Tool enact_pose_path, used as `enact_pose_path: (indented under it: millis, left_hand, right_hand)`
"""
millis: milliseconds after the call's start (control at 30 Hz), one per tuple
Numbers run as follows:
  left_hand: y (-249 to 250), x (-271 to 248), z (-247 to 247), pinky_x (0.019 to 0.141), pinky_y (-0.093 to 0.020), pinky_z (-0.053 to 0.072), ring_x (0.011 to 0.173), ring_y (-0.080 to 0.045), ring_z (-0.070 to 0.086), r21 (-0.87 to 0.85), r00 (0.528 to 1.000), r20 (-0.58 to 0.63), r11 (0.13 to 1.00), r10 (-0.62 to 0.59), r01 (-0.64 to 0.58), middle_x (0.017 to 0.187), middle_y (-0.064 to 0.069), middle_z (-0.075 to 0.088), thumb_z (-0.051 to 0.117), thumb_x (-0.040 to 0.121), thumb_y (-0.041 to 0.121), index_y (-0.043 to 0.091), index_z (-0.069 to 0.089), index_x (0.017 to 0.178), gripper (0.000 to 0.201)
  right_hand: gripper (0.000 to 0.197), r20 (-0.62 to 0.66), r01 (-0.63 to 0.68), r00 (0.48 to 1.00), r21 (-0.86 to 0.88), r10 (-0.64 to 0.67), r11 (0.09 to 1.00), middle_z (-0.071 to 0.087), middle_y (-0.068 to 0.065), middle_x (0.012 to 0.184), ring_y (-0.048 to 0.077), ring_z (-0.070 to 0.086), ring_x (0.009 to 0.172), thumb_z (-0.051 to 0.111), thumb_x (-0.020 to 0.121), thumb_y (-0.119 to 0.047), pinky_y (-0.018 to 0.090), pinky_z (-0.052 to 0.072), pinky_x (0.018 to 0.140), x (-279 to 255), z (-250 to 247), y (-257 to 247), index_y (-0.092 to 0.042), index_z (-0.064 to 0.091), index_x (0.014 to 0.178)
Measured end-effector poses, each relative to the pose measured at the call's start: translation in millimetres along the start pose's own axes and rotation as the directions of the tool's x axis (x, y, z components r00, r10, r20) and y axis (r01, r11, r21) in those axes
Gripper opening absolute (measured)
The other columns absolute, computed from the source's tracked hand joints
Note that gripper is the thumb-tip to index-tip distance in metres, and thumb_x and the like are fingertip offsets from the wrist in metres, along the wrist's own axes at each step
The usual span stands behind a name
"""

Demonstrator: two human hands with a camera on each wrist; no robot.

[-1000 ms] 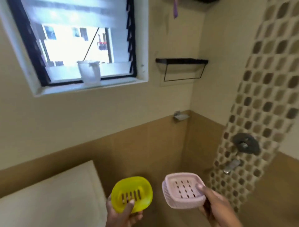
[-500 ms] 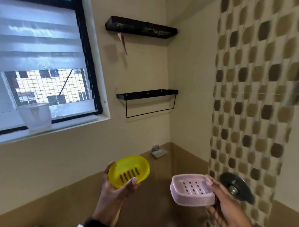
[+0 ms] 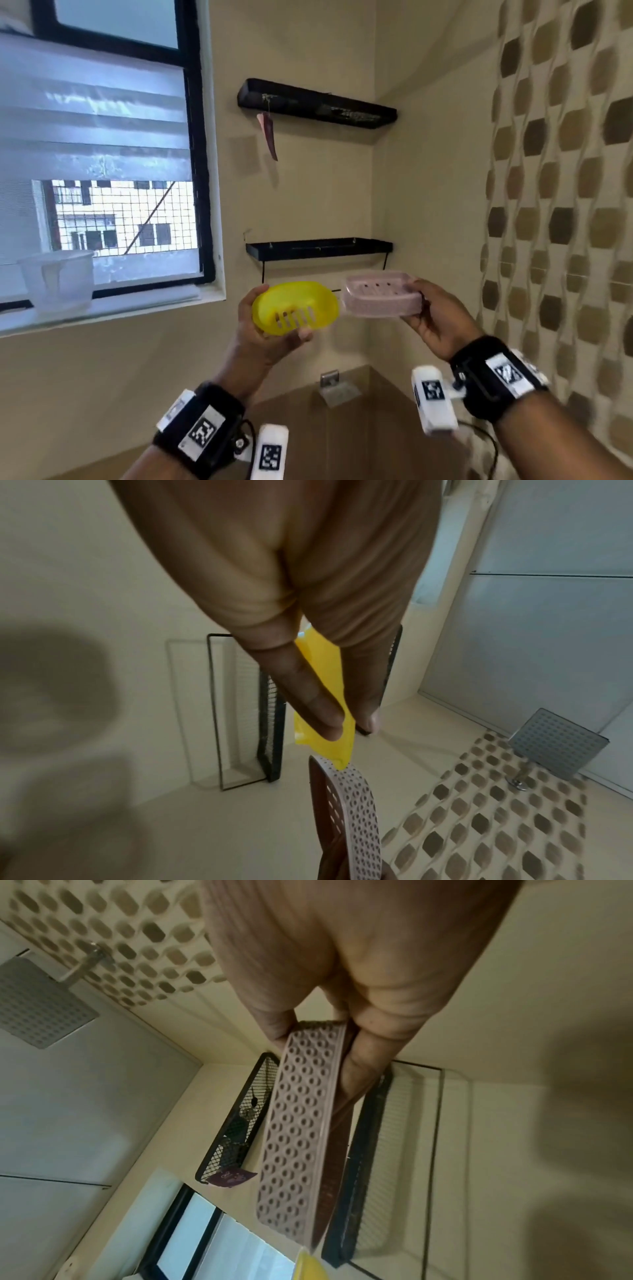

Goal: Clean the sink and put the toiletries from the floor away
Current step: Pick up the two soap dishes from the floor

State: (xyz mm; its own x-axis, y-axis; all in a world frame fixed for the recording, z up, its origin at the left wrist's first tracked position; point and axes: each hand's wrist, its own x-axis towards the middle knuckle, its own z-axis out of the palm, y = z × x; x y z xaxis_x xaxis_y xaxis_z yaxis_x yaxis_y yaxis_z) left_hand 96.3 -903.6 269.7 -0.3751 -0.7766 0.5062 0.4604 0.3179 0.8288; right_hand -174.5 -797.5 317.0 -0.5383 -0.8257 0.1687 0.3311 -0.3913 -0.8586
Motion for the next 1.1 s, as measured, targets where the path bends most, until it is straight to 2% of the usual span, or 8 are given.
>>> enact_pose_path:
  millis: [133, 233, 367, 567, 700, 767, 867, 1100]
  left_hand:
    - [11, 66, -6, 0.085, -0.041, 0.06, 0.104, -0.015, 0.067, 0.13, 0.986, 0.03, 0.977, 0.167, -0.169, 0.125, -0.006, 0.059, 0.094, 0.047, 0.023, 0.032, 0.043, 0.132, 0.099]
    - [20, 111, -12, 0.073, -0.048, 0.062, 0.093, -0.02, 0.069, 0.224, 0.976, 0.023, 0.951, 0.216, -0.215, 0.117, -0.009, 0.059, 0.094, 0.048, 0.036, 0.033, 0.045, 0.124, 0.09]
    - [25, 177, -26, 0.079, -0.044, 0.055, 0.086, -0.022, 0.065, 0.566, 0.952, -0.002, 0.785, 0.306, -0.251, 0.096, 0.003, 0.068, 0.079, 0.048, 0.078, 0.032, 0.061, 0.092, 0.066]
    - [22, 234, -41, 0.085, -0.038, 0.051, 0.091, -0.017, 0.058, 0.85, 0.953, 0.066, 0.485, 0.295, -0.208, 0.09, 0.012, 0.062, 0.064, 0.051, 0.089, 0.033, 0.057, 0.079, 0.063]
    - [14, 255, -46, 0.076, -0.036, 0.043, 0.081, -0.018, 0.057, 0.918, 0.971, 0.07, 0.365, 0.228, -0.152, 0.073, 0.011, 0.058, 0.062, 0.058, 0.087, 0.034, 0.055, 0.08, 0.058]
    - [8, 262, -46, 0.076, -0.037, 0.04, 0.084, -0.021, 0.058, 0.94, 0.984, 0.037, 0.329, 0.176, -0.095, 0.074, 0.01, 0.058, 0.058, 0.062, 0.087, 0.035, 0.054, 0.083, 0.056]
    - [-2, 269, -43, 0.079, -0.039, 0.039, 0.092, -0.023, 0.059, 0.962, 0.995, -0.013, 0.272, 0.095, -0.013, 0.08, 0.008, 0.062, 0.049, 0.071, 0.088, 0.037, 0.053, 0.088, 0.054]
    - [-13, 279, -42, 0.08, -0.037, 0.05, 0.082, -0.018, 0.062, 0.954, 0.996, -0.084, 0.29, 0.014, 0.076, 0.08, 0.006, 0.066, 0.037, 0.065, 0.097, 0.029, 0.056, 0.076, 0.072]
  right_hand:
    - [0.032, -0.002, 0.083, 0.996, -0.14, -0.084, 0.987, 0.07, 0.016, 0.101, 0.022, 0.069, 0.081, 0.053, 0.095, -0.01, 0.028, 0.061, 0.061, 69, 29, -34, -0.002, 0.062, 0.124]
    - [0.029, 0.03, 0.14, 0.99, -0.245, -0.136, 0.96, 0.067, 0.016, 0.101, 0.026, 0.066, 0.085, 0.051, 0.093, -0.005, 0.03, 0.061, 0.06, 116, 51, -55, -0.002, 0.062, 0.12]
    - [0.021, 0.018, 0.168, 0.984, -0.398, -0.175, 0.902, 0.063, 0.012, 0.084, 0.024, 0.061, 0.072, 0.047, 0.091, 0.0, 0.024, 0.054, 0.048, 178, 79, -65, -0.004, 0.063, 0.104]
    - [0.02, -0.004, 0.169, 0.977, -0.595, -0.213, 0.786, 0.061, 0.022, 0.076, 0.035, 0.061, 0.074, 0.051, 0.067, -0.011, 0.045, 0.053, 0.066, 276, 83, -42, -0.006, 0.069, 0.076]
    - [0.024, 0.006, 0.144, 0.984, -0.607, -0.176, 0.782, 0.067, 0.022, 0.082, 0.035, 0.066, 0.075, 0.047, 0.082, -0.012, 0.047, 0.058, 0.071, 330, 79, -27, -0.003, 0.07, 0.083]
    - [0.028, 0.02, 0.14, 0.983, -0.732, -0.184, 0.667, 0.071, 0.026, 0.095, 0.04, 0.069, 0.086, 0.049, 0.083, -0.018, 0.052, 0.059, 0.081, 358, 76, -22, -0.001, 0.071, 0.084]
    - [0.032, 0.029, 0.125, 0.977, -0.883, -0.212, 0.453, 0.066, 0.027, 0.12, 0.037, 0.064, 0.111, 0.047, 0.097, -0.012, 0.037, 0.05, 0.091, 358, 83, -20, 0.009, 0.069, 0.109]
    - [0.038, 0.065, 0.14, 0.976, -0.919, -0.21, 0.369, 0.054, 0.021, 0.134, 0.036, 0.054, 0.124, 0.046, 0.1, -0.021, 0.037, 0.045, 0.1, 370, 65, -4, -0.002, 0.051, 0.131]
